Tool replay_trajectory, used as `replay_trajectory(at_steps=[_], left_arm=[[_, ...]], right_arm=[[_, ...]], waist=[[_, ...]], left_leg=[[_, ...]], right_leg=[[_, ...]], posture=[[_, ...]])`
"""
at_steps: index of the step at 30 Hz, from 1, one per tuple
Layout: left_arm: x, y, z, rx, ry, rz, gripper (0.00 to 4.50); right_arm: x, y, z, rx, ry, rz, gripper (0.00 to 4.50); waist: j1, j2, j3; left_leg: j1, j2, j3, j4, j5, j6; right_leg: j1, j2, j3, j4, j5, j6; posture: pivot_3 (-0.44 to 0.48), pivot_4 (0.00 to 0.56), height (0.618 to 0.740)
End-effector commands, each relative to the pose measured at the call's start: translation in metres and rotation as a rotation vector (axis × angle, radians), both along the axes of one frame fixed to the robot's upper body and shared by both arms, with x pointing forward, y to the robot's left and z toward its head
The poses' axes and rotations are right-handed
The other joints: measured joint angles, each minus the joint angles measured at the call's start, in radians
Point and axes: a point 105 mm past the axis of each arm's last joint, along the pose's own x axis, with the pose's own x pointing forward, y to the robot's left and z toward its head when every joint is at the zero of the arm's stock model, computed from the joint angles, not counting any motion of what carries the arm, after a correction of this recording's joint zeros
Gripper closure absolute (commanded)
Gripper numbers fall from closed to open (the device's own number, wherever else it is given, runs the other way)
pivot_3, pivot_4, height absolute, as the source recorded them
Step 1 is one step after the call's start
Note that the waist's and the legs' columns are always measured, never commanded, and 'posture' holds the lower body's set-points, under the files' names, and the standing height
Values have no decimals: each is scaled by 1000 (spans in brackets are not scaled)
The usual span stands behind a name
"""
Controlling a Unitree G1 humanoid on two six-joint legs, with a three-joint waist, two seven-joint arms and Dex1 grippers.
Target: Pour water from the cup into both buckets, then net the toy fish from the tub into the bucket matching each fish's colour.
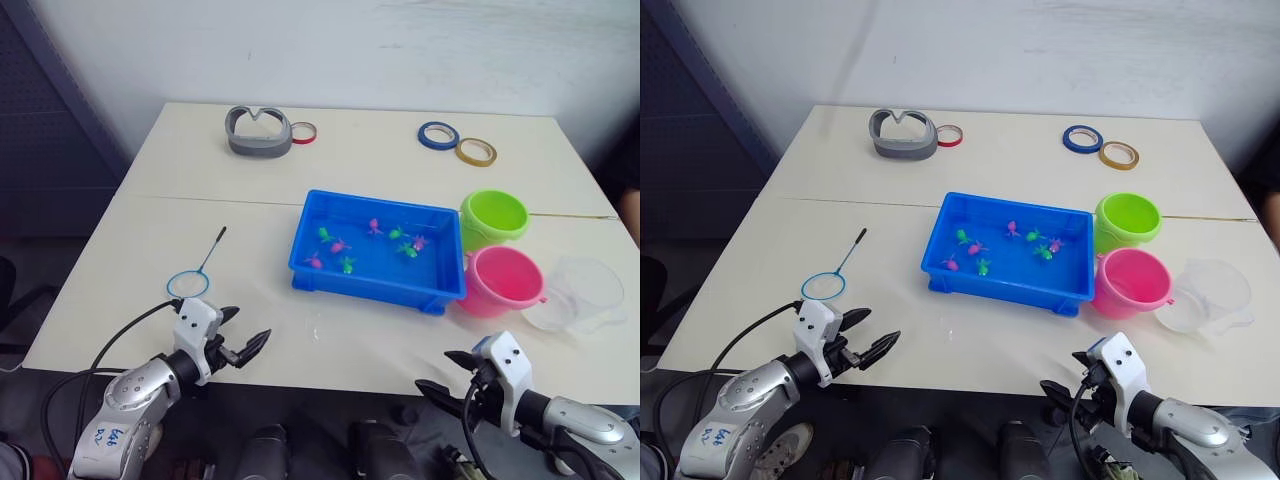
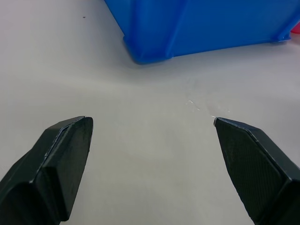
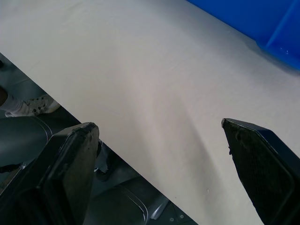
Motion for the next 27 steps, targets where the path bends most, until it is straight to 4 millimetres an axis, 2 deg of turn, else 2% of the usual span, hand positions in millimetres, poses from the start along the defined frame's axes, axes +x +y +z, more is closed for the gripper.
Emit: replay_trajectory(at_steps=[1, 7, 10, 12, 13, 14, 16, 19, 21, 22, 23, 25, 27], left_arm=[[-1, -3, 13, -2, -49, -22, 0], [0, 3, 12, 25, -45, -19, 0], [-2, 25, 6, 128, -5, -60, 0], [3, 45, 5, 223, 35, -92, 0], [10, 55, 11, 262, 38, -96, 0], [20, 60, 24, 292, -1, -116, 0], [37, 57, 50, 313, -65, -178, 0], [57, 28, 84, 321, -140, -331, 0], [63, 9, 101, 304, -179, -419, 0], [64, -7, 109, 291, -199, -489, 0], [64, -18, 114, 284, -209, -534, 0], [57, -52, 120, 261, -234, -682, 0], [51, -69, 122, 242, -237, -761, 0]], right_arm=[[-2, 4, 6, 3, -26, 25, 52], [-2, 3, 5, 2, -24, 24, 52], [-1, -4, 6, -4, -27, -3, 52], [1, -18, 6, -18, -30, -48, 52], [1, -27, 7, -23, -33, -80, 52], [2, -40, 9, -26, -37, -132, 52], [0, -64, 11, -33, -45, -219, 52], [-7, -100, 10, -50, -40, -360, 52], [-11, -118, 9, -51, -43, -440, 52], [-15, -128, 8, -49, -47, -494, 52], [-17, -134, 8, -46, -49, -527, 52], [-23, -153, 6, -30, -57, -670, 52], [-26, -161, 5, -16, -64, -737, 52]], waist=[[0, 0, 0], [0, 0, 0], [-1, 0, 0], [-1, 0, 0], [-1, 0, 0], [3, 0, 0], [15, 0, 0], [26, 0, 0], [23, 1, -1], [22, 1, -1], [20, 2, -1], [14, 2, -2], [10, 2, -2]], left_leg=[[0, 0, 0, 0, 0, 0], [0, 0, 0, 0, 0, 0], [0, 0, 0, 0, 0, 0], [0, 0, 0, -1, 0, 0], [0, 0, 0, -1, 0, 0], [0, 0, 0, -1, 0, 0], [0, 0, 0, 0, 0, 0], [-2, -1, 0, 0, 0, -1], [-4, -1, 1, -1, 0, 1], [-5, -1, 1, -1, -1, 1], [-5, -1, 1, -1, -1, 2], [-8, -1, 1, -1, -2, 1], [-14, 0, 2, 1, 0, -4]], right_leg=[[0, 0, 0, 0, 0, 0], [0, 0, 0, 0, 0, 0], [0, 0, 0, 0, 0, 0], [0, 0, 0, 0, -1, -1], [0, 0, 0, 0, -1, -2], [0, 0, 0, 0, -1, -2], [0, -1, -1, 0, -1, -2], [0, -4, -2, -3, -1, -2], [0, -4, -2, -5, 1, -1], [-1, -4, -2, -5, 1, 0], [-2, -4, -3, -5, 1, 0], [-7, -3, -5, -2, 1, 1], [-17, -1, -6, 7, 3, 4]], posture=[[0, 150, 740], [0, 150, 740], [0, 150, 740], [0, 150, 740], [0, 150, 740], [0, 150, 740], [0, 150, 740], [0, 150, 740], [0, 150, 740], [0, 150, 740], [0, 150, 740], [0, 150, 740], [0, 150, 740]])
